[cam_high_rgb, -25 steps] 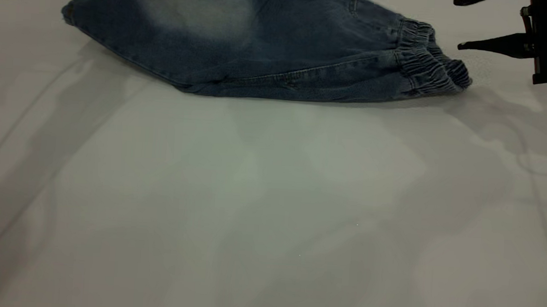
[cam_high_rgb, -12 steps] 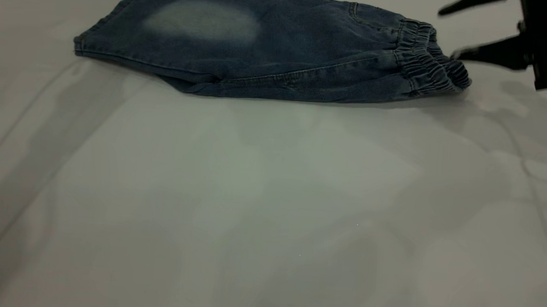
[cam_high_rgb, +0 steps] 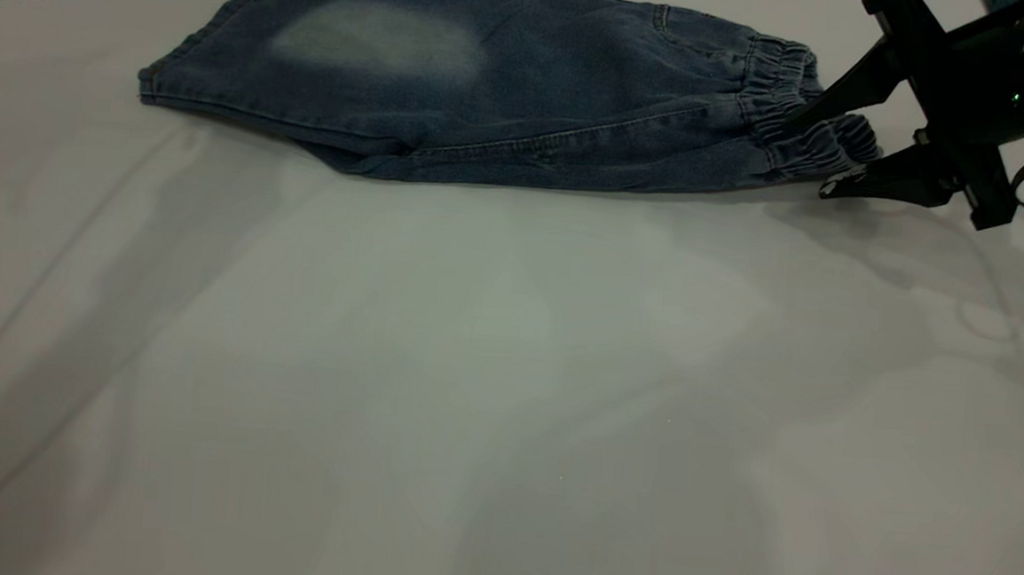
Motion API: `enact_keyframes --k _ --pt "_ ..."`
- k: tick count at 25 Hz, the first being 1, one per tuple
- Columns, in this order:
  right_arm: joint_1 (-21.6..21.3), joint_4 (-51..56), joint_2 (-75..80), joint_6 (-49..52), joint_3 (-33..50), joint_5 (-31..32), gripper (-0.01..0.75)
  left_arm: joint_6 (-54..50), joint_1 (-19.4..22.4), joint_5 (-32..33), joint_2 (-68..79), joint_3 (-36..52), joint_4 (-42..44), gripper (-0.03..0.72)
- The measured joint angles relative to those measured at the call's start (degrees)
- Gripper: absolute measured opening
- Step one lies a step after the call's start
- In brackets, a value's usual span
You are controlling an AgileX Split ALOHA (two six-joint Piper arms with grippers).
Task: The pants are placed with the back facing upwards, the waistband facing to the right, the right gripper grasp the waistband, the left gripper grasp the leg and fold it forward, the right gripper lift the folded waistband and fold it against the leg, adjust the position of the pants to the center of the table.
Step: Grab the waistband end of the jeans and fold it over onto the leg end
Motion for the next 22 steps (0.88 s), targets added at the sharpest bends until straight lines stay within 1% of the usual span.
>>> enact_keyframes --k 3,5,8,11,13,19,21,22 --pt "0.0 4.55 2.22 -4.4 -1.34 0.17 0.37 0.0 -2.04 0.0 0.0 0.0 0.0 0.492" --pt "0.0 5.64 3.61 -7.0 -2.13 0.82 0.383 0.0 -2.98 0.08 0.0 0.0 0.0 0.492" --pt "0.0 5.42 5.86 -9.76 -3.45 1.35 0.431 0.0 -3.52 0.18 0.0 0.0 0.05 0.482" --pt "0.0 5.75 7.61 -9.62 -4.99 2.49 0.493 -0.02 -3.82 1.63 -0.42 0.0 0.05 0.468" --pt "0.0 5.69 8.27 -9.62 -6.02 2.63 0.518 -0.02 -4.13 2.38 -0.67 0.0 0.05 0.46" --pt "0.0 5.42 8.45 -9.5 -9.86 -0.58 0.531 -0.02 -4.53 3.57 -0.69 0.0 0.05 0.454" --pt "0.0 5.42 8.45 -9.5 -10.55 -2.05 0.515 -0.02 -4.53 2.98 -0.69 0.0 0.05 0.454" --pt "0.0 5.29 8.45 -9.37 -10.68 -2.62 0.494 -0.02 -4.53 2.82 -0.69 0.0 0.05 0.454"
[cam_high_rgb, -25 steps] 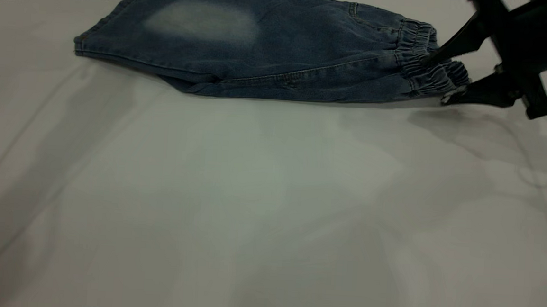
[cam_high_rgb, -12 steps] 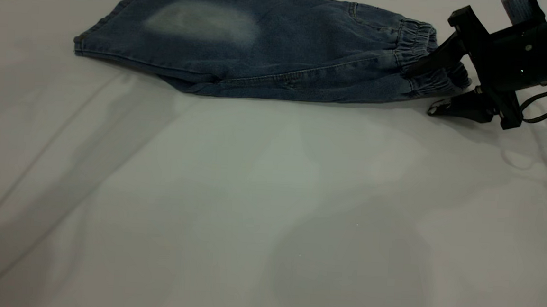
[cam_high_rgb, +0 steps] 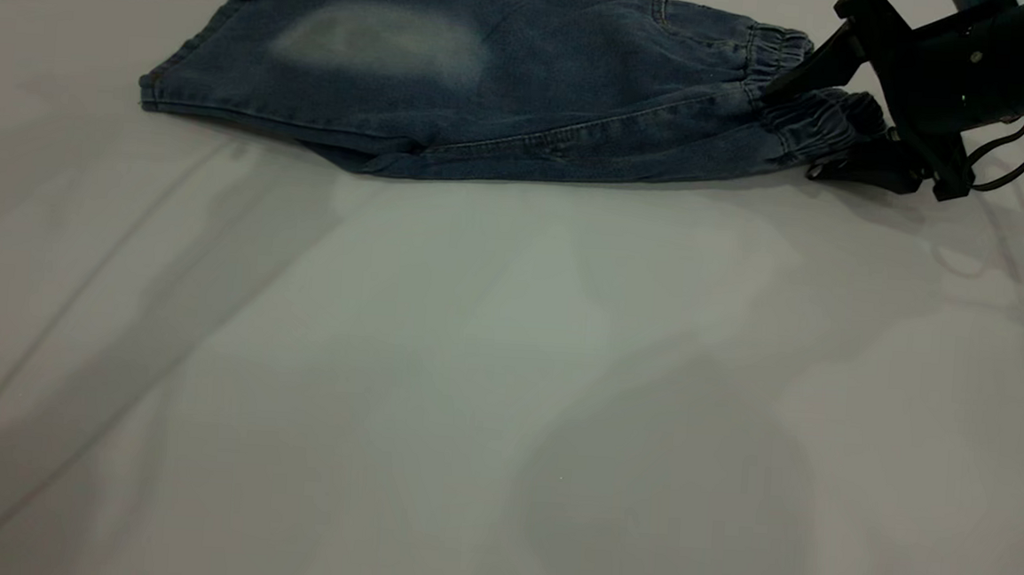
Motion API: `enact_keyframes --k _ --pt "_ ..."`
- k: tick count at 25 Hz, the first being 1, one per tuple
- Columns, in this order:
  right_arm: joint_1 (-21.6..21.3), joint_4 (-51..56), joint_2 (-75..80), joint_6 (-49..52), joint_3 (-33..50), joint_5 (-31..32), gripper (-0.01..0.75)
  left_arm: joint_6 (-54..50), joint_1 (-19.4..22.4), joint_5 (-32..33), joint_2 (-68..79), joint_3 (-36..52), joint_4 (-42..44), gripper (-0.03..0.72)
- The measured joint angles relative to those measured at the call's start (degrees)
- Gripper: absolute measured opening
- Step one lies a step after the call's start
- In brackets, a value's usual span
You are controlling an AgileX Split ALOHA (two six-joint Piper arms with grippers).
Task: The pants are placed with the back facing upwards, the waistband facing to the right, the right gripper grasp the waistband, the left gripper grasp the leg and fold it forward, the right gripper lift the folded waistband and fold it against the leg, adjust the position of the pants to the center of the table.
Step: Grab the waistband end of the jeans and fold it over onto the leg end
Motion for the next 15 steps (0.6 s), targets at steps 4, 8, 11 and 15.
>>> enact_keyframes --k 4,8,11,15 --pt "0.0 0.0 0.0 0.89 -0.05 -2.52 0.347 0.0 0.0 -1.14 0.19 0.0 -0.04 0.454" --pt "0.0 0.0 0.0 0.89 -0.05 -3.61 0.134 -1.25 -0.13 -2.47 1.84 0.0 -0.12 0.453" --pt "0.0 0.05 0.0 0.23 -0.05 -3.42 0.111 -3.15 -0.77 -2.96 3.23 0.0 -0.26 0.453" --pt "-0.2 0.05 -0.91 -2.28 -0.05 0.3 0.111 -3.43 -2.87 -5.0 5.55 0.0 -0.13 0.453"
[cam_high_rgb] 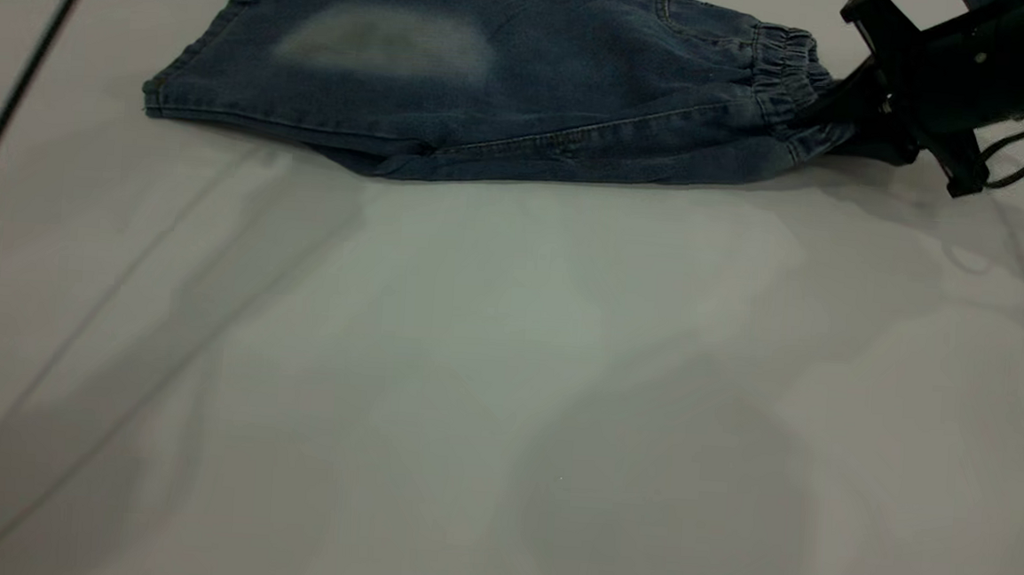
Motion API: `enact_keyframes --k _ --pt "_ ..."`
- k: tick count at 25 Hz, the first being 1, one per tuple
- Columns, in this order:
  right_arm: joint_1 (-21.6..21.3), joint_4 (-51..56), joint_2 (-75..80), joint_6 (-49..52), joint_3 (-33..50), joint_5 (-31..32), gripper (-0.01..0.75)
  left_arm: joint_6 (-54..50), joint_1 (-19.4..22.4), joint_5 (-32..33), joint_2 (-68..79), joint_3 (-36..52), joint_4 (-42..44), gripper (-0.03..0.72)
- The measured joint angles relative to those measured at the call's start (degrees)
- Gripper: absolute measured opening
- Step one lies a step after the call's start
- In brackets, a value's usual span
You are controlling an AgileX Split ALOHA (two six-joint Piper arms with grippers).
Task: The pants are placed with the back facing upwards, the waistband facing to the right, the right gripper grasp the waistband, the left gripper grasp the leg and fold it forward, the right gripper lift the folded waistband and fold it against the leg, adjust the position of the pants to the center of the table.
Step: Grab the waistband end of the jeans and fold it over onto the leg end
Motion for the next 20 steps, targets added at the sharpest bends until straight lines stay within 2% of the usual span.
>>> enact_keyframes --k 11,18,20 --pt "0.05 -0.35 -11.43 -2.3 0.06 15.49 0.111 -5.87 -6.0 -2.47 8.34 0.0 0.0 0.453" --pt "0.05 -0.42 -17.35 -2.3 0.06 24.1 0.111 -11.52 -12.53 -7.26 9.53 0.05 0.0 0.453" --pt "0.05 -0.42 -17.73 -2.3 0.06 25.04 0.111 -12.38 -14.59 -6.89 9.53 0.05 0.28 0.453"
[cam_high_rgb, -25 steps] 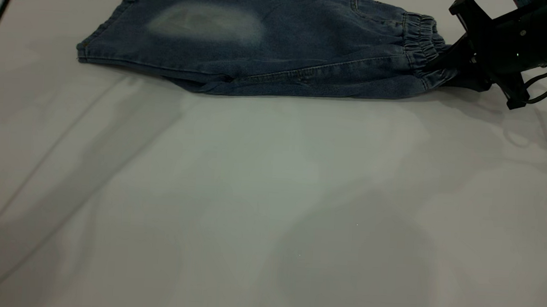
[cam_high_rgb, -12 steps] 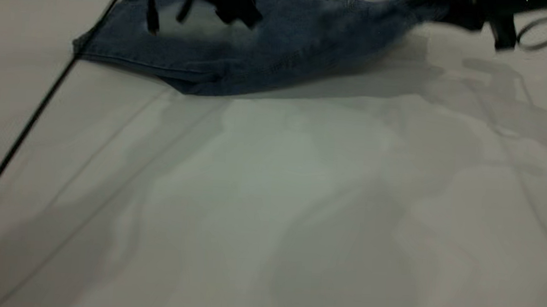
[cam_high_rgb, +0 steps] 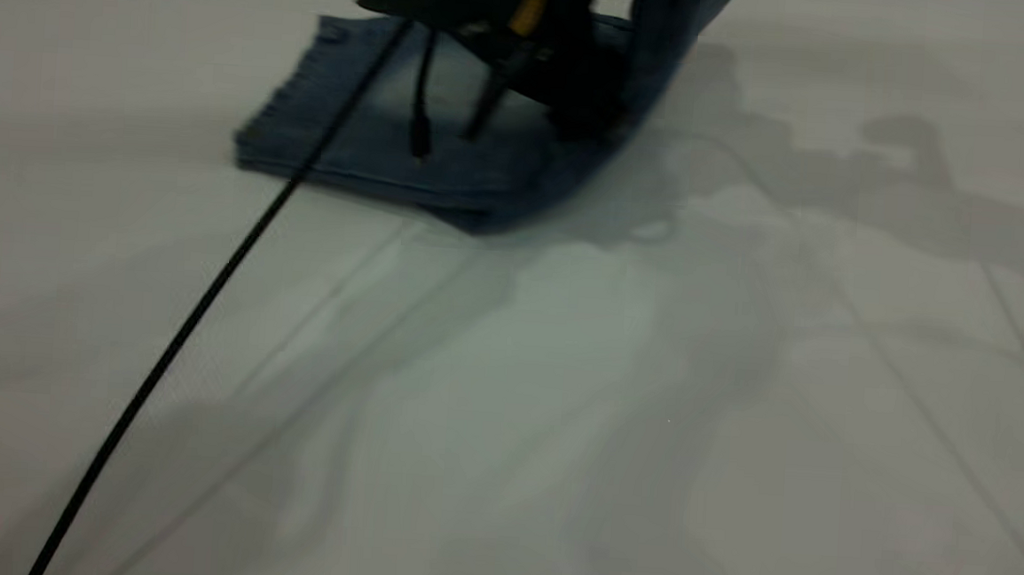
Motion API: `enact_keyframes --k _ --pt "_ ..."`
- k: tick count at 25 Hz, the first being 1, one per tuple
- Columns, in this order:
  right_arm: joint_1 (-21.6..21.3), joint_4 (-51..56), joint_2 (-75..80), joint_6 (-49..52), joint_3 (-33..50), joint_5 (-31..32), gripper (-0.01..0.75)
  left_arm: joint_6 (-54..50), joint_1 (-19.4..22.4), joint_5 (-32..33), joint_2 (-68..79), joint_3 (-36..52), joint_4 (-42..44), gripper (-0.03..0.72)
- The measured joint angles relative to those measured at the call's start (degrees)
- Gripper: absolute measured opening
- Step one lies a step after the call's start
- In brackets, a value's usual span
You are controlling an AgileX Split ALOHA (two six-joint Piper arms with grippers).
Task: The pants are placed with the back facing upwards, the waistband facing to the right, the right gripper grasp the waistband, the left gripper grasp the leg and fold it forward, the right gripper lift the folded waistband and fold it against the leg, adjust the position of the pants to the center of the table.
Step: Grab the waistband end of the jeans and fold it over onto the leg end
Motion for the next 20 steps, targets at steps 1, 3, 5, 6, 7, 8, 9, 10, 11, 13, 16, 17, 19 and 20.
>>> enact_keyframes --k 1,3,5,6,7,8,9,10,11,13,16,17,19,20 --pt "0.0 0.0 0.03 0.05 0.0 -0.01 0.111 0.0 -0.66 0.7 -0.07 0.0 0.43 0.453" --pt "0.0 0.28 0.03 0.05 0.0 -0.14 0.111 0.11 -1.28 2.34 -0.32 0.0 0.46 0.453" --pt "0.0 0.33 0.03 0.05 0.0 -0.39 0.111 0.25 -1.28 5.55 -1.29 0.0 0.52 0.453" --pt "0.0 0.38 0.03 0.05 0.0 -0.44 0.111 0.7 -1.23 7.43 -1.98 0.0 1.09 0.453" --pt "0.0 0.38 0.03 0.05 0.0 -0.66 0.111 1.13 -1.02 8.66 -2.72 0.0 2.34 0.453" --pt "0.0 0.44 0.03 0.05 0.0 -0.92 0.111 1.07 -0.77 9.22 -3.39 0.0 3.73 0.452" --pt "0.0 0.44 0.03 0.05 0.0 -0.98 0.111 0.81 -0.65 10.59 -3.8 -0.06 4.89 0.45" --pt "0.0 0.44 0.03 0.05 0.0 -0.98 0.111 0.65 -0.32 12.23 -4.23 -0.06 5.83 0.449" --pt "0.0 0.44 0.03 0.05 0.0 -0.98 0.111 0.61 0.24 13.3 -4.45 -0.06 7.17 0.445" --pt "0.0 0.49 0.03 0.05 0.0 -1.02 0.111 0.61 0.78 14.65 -4.73 -0.06 9.15 0.437" --pt "0.0 0.49 0.03 0.05 0.0 -0.14 0.111 0.61 2.8 17.03 -4.79 -0.06 10.52 0.427" --pt "0.0 0.44 0.03 0.05 0.0 0.4 0.111 0.61 3.79 18.81 -4.79 -0.06 10.19 0.422" --pt "0.06 0.37 -0.01 0.05 0.0 1.83 0.111 0.61 5.74 20.76 -4.79 -0.06 9.27 0.413" --pt "0.07 0.37 -0.08 0.05 0.0 2.12 0.111 0.61 6.75 20.88 -4.79 -0.06 8.81 0.407"
